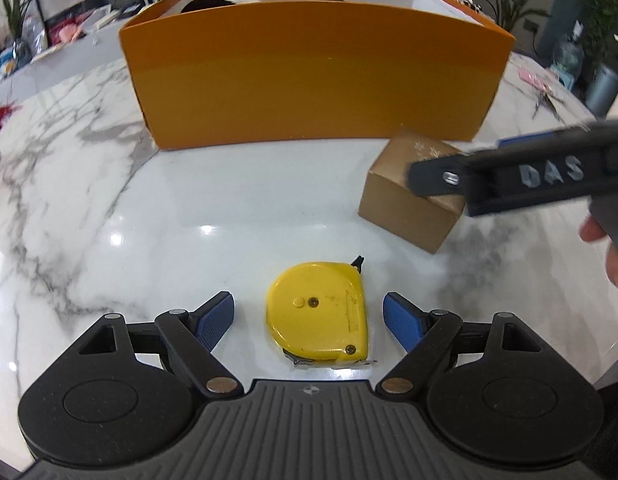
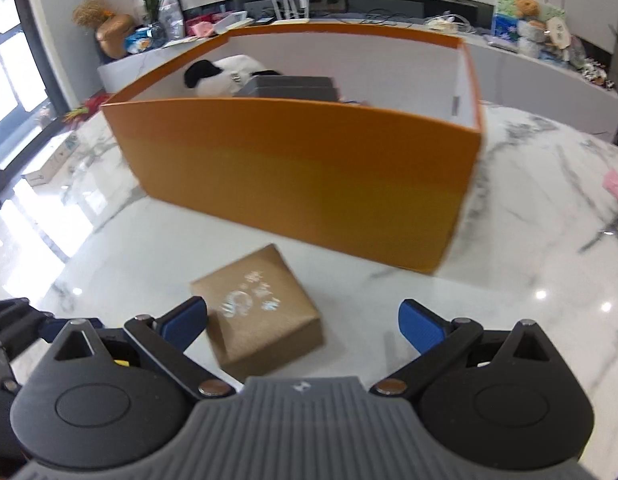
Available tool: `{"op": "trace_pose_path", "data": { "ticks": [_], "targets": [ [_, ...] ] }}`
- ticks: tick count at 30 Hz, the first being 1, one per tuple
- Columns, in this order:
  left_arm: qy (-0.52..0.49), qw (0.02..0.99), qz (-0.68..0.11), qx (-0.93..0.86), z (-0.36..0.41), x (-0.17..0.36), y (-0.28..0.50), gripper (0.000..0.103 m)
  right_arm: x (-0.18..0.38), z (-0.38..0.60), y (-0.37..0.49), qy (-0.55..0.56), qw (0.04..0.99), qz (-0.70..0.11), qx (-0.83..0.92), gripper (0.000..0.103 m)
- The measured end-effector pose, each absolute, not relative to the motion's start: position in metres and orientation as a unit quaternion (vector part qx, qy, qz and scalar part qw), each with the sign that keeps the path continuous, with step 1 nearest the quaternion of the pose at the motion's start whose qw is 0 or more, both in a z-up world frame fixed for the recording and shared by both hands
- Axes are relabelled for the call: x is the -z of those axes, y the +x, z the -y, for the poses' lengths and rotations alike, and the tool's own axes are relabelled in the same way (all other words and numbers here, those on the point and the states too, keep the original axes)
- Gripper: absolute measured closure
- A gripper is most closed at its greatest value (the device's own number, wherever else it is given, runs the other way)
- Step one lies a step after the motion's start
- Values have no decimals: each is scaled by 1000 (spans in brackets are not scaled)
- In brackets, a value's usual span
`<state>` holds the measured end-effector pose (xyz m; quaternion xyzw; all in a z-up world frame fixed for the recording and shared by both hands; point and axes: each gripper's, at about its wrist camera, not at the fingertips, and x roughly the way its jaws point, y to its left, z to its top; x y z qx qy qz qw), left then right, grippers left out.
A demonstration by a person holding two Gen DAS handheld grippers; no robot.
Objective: Organize objects
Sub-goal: 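Grasp the yellow tape measure with the left gripper while the right grasps the brown gift box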
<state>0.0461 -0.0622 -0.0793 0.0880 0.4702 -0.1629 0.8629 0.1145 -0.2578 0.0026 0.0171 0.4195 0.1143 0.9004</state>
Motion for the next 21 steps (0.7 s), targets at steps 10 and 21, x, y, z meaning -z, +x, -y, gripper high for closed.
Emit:
{"op": "trace_pose_path", "data": {
  "ticks": [10, 21],
  "targets": [
    [85, 869, -460, 162, 60, 80, 44, 7, 15, 235, 125, -10, 887, -444, -126, 14],
    [72, 877, -455, 140, 57, 81, 49, 7, 12, 266, 119, 35, 887, -458, -41, 33]
  ]
}}
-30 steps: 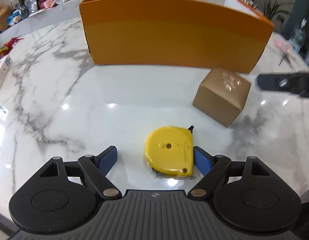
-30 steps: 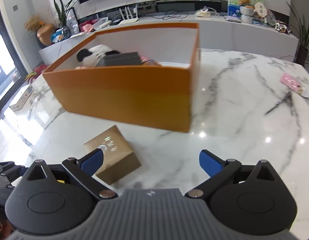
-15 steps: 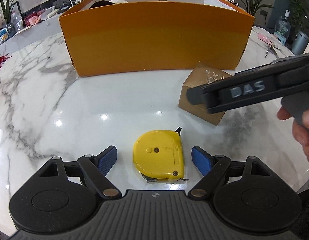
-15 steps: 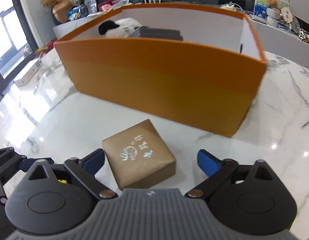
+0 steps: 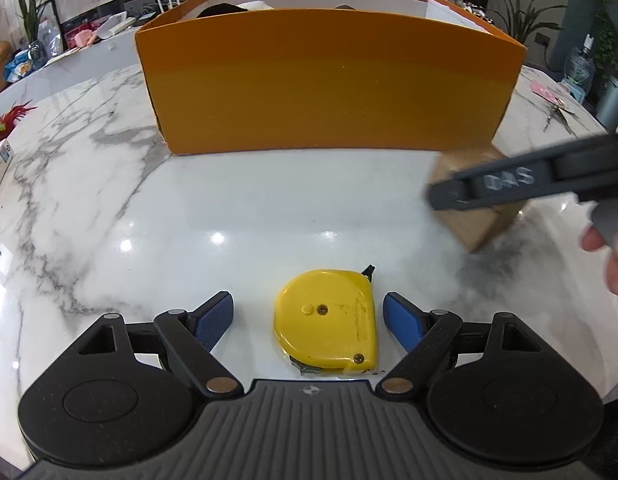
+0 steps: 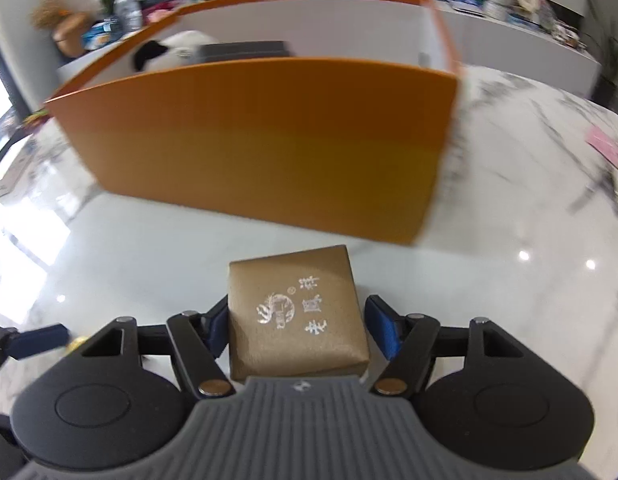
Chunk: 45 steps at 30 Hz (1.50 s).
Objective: Organize objects
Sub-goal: 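Grasp the yellow tape measure with the left gripper while the right grasps the brown gift box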
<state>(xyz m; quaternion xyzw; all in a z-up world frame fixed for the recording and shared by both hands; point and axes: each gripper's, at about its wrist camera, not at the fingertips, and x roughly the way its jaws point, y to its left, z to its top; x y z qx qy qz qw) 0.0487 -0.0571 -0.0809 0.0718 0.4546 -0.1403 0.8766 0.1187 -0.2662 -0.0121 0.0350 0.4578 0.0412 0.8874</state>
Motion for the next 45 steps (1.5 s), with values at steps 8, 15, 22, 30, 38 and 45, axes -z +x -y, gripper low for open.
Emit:
{"op": "trace_pose_path", "data": {
  "ticks": [8, 15, 22, 30, 38, 45],
  "targets": [
    [69, 879, -453, 133, 58, 81, 48, 6, 16, 278, 100, 8, 885, -464, -25, 19],
    [67, 882, -447, 131, 58, 82, 46, 6, 22, 282, 96, -8, 886, -462, -29, 3],
    [67, 885, -443, 129, 59, 83, 44, 5, 27, 279, 94, -16, 896, -444, -30, 1],
    [62, 889, -437, 123, 59, 84, 42, 4, 29, 282, 93, -17, 904, -426, -32, 1],
    [63, 889, -436, 122, 61, 83, 39, 5, 28, 287, 94, -24, 901, -432, -43, 1],
    [75, 891, -426, 137, 68, 78, 34, 45, 20, 285, 88, -30, 906, -420, -46, 39]
  ]
}}
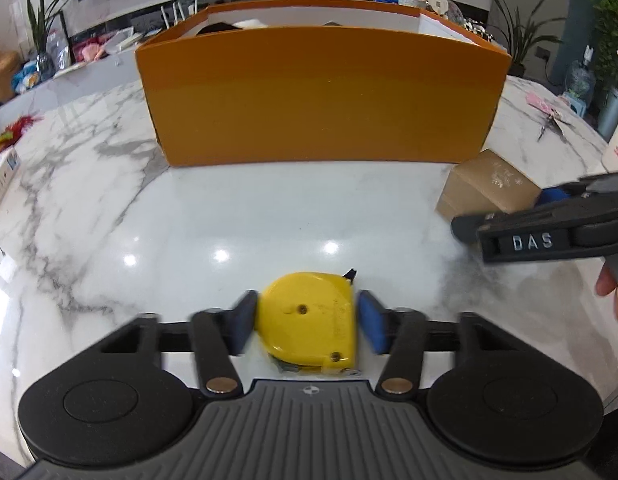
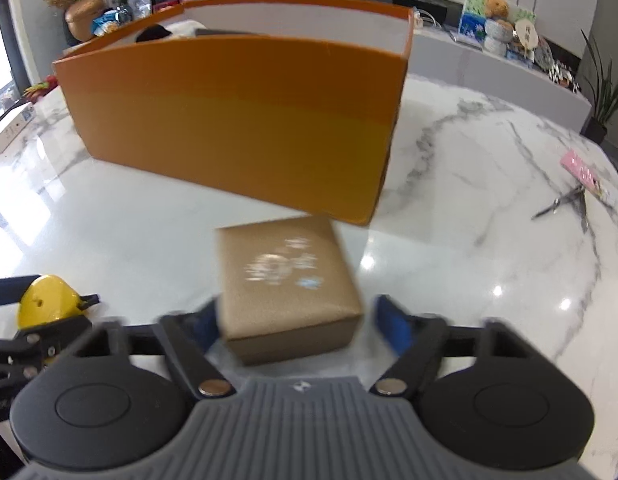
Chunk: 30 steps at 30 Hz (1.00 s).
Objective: Organize objects
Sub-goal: 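Grasp the yellow tape measure with the left gripper while the right grasps the brown gift box, then lift the tape measure and gift box and carry both over the orange box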
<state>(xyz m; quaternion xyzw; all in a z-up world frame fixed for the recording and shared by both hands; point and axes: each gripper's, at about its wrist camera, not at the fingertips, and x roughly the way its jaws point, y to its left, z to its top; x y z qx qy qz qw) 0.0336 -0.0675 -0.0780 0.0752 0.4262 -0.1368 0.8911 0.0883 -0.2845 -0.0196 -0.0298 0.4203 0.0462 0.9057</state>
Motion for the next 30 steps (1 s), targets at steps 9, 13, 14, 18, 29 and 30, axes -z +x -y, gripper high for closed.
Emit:
{"op": "trace_pose_path", "data": {
  "ticks": [9, 13, 14, 18, 29, 30],
  "targets": [
    [84, 892, -423, 135, 70, 78, 33, 46, 20, 285, 89, -26, 905, -423, -41, 39],
    [86, 892, -423, 135, 71, 78, 34, 46, 19, 286, 88, -27, 904, -424, -44, 39],
    [86, 892, -423, 135, 70, 78, 34, 46, 19, 286, 87, -27, 904, -424, -44, 39],
    [89, 892, -423, 134, 70, 78, 34, 46, 19, 285, 85, -28, 903, -425, -47, 39],
    [90, 895, -416, 137, 72, 71, 33, 46, -1, 287, 64, -14, 912, -405, -64, 39],
    [89, 895, -414, 138, 71, 69, 33, 46, -4, 288, 62, -13, 913, -402, -64, 39]
  ]
}}
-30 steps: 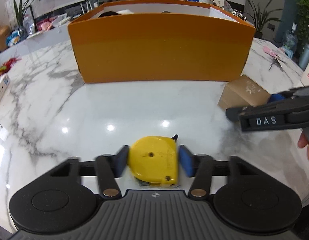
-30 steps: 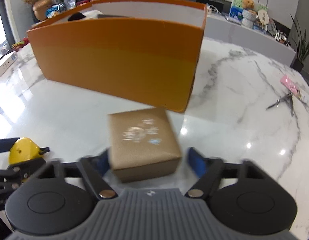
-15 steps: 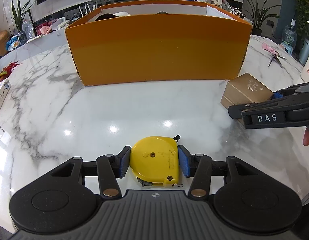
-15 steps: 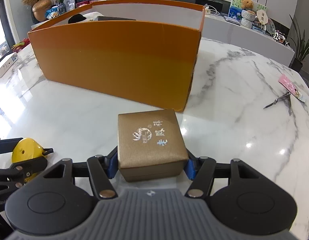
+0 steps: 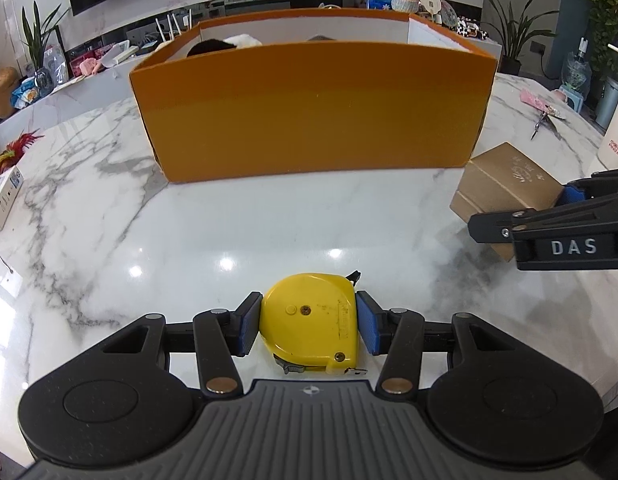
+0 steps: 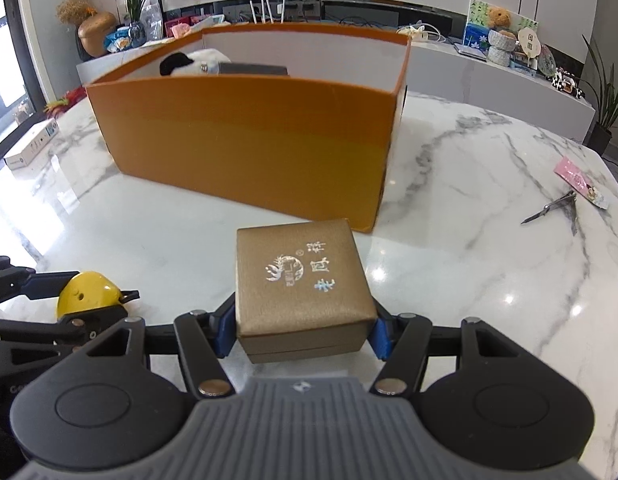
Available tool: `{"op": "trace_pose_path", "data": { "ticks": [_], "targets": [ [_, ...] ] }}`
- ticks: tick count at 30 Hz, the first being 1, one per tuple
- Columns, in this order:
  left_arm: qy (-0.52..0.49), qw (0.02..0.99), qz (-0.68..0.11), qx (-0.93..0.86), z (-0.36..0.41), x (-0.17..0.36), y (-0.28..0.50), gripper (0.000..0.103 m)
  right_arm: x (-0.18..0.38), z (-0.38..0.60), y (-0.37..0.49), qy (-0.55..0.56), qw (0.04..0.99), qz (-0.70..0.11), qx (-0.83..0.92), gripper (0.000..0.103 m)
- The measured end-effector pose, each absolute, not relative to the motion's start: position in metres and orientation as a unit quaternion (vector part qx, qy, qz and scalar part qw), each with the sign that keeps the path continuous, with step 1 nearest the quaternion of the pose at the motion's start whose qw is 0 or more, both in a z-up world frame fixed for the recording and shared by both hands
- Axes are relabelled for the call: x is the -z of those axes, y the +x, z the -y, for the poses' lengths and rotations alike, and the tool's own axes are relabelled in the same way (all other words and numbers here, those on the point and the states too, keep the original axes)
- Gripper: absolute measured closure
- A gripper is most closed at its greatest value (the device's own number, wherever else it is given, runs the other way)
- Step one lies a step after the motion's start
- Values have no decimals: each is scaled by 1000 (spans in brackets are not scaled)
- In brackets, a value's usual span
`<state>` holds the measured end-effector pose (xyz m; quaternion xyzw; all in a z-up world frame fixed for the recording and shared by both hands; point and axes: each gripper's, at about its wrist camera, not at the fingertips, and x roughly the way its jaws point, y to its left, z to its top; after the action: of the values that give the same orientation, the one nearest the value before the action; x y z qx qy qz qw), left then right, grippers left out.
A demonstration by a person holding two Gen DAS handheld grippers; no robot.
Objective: Organize objects
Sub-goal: 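Lift the tape measure and gift box and carry both over the orange box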
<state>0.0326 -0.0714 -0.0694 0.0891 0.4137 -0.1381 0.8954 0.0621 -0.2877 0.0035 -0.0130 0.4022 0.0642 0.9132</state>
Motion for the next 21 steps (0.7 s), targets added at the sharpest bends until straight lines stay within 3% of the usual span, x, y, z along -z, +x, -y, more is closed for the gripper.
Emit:
{"op": "trace_pose_path", "data": {
  "ticks": [21],
  "targets": [
    [54, 929, -338, 144, 61, 4, 39, 46, -79, 300, 23, 16, 947, -308, -94, 39]
  ]
}}
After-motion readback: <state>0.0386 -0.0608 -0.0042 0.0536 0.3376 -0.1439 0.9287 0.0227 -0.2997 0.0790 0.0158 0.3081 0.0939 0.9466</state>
